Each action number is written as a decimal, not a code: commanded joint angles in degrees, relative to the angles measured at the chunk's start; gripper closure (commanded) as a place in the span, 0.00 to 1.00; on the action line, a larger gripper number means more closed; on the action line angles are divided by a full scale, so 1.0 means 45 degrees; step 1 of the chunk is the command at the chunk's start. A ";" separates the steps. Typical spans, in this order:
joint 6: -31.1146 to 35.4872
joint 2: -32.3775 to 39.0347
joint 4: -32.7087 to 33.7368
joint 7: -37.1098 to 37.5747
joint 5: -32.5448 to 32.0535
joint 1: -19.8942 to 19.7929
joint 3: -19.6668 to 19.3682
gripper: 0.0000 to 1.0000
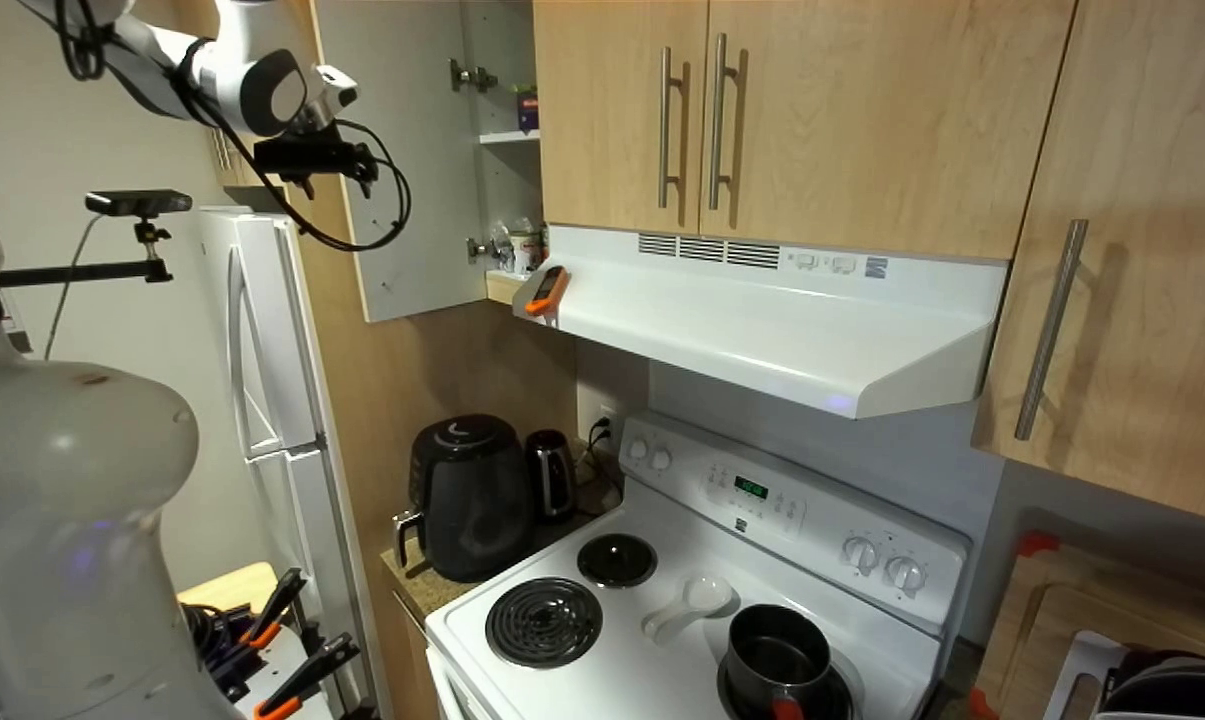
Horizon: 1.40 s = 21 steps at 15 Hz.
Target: Close the cabinet door
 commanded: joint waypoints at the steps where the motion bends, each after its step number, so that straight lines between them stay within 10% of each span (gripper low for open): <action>1: 0.0526 -0.0359 -0.0180 -0.0509 0.0966 0.0109 0.0170 0.00; 21: 0.0510 -0.0193 0.0027 -0.0475 0.1433 0.0689 0.0174 0.00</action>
